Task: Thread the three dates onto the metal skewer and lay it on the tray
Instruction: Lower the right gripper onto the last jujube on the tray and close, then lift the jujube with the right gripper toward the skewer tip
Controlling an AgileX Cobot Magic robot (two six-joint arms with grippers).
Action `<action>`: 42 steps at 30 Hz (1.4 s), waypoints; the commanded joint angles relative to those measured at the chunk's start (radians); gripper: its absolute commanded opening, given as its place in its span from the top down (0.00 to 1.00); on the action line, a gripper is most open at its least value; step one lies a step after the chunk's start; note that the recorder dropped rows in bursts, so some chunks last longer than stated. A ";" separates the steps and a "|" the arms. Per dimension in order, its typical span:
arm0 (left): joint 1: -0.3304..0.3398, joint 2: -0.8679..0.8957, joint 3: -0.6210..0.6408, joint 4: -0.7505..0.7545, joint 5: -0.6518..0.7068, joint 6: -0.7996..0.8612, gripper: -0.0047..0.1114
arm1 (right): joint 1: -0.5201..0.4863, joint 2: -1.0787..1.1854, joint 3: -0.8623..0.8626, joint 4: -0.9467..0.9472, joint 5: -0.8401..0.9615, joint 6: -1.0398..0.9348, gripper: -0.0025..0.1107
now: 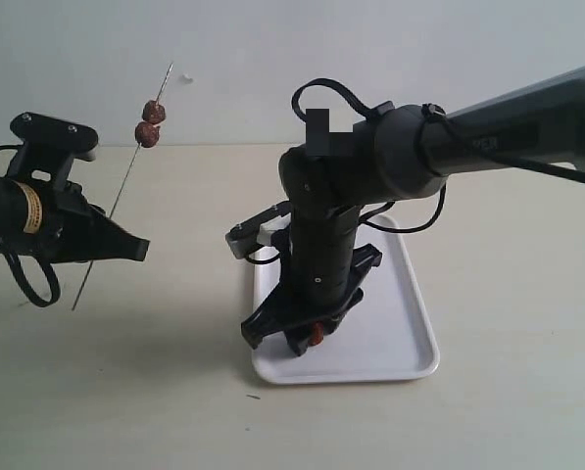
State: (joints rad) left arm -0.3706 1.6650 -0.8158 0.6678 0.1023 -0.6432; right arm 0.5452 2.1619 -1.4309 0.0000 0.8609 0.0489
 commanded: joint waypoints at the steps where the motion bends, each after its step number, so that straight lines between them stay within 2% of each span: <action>1: 0.002 -0.008 0.002 -0.001 -0.009 -0.007 0.96 | 0.002 0.019 0.001 0.000 0.000 0.004 0.63; 6: 0.002 -0.008 0.002 -0.001 -0.011 -0.007 0.96 | 0.002 0.019 -0.003 0.000 -0.003 0.004 0.74; 15: 0.002 -0.008 0.002 -0.001 0.014 -0.014 0.96 | -0.012 -0.054 -0.072 -0.018 0.028 -0.058 0.74; 20: 0.002 -0.008 0.002 -0.001 0.050 0.008 0.96 | -0.105 -0.134 -0.121 0.013 0.034 -0.088 0.74; 23: -0.025 -0.008 0.002 -0.001 0.050 0.048 0.96 | -0.203 -0.167 -0.144 0.147 0.022 -0.177 0.74; 28: -0.131 -0.006 0.002 0.001 0.046 0.230 0.96 | -0.374 -0.179 -0.162 0.569 0.068 -0.457 0.74; 31: -0.179 0.011 0.002 0.001 0.021 0.305 0.96 | -0.456 -0.174 -0.162 0.737 0.119 -0.565 0.74; 35: -0.191 0.044 0.002 0.010 -0.038 0.325 0.96 | -0.548 -0.166 -0.162 0.883 0.188 -0.652 0.74; 42: -0.191 0.070 0.002 0.061 -0.082 0.325 0.96 | -0.637 -0.130 -0.162 0.977 0.255 -0.689 0.74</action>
State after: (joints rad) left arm -0.5557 1.7281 -0.8158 0.7125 0.0460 -0.3215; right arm -0.0678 2.0178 -1.5856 0.9292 1.0795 -0.5991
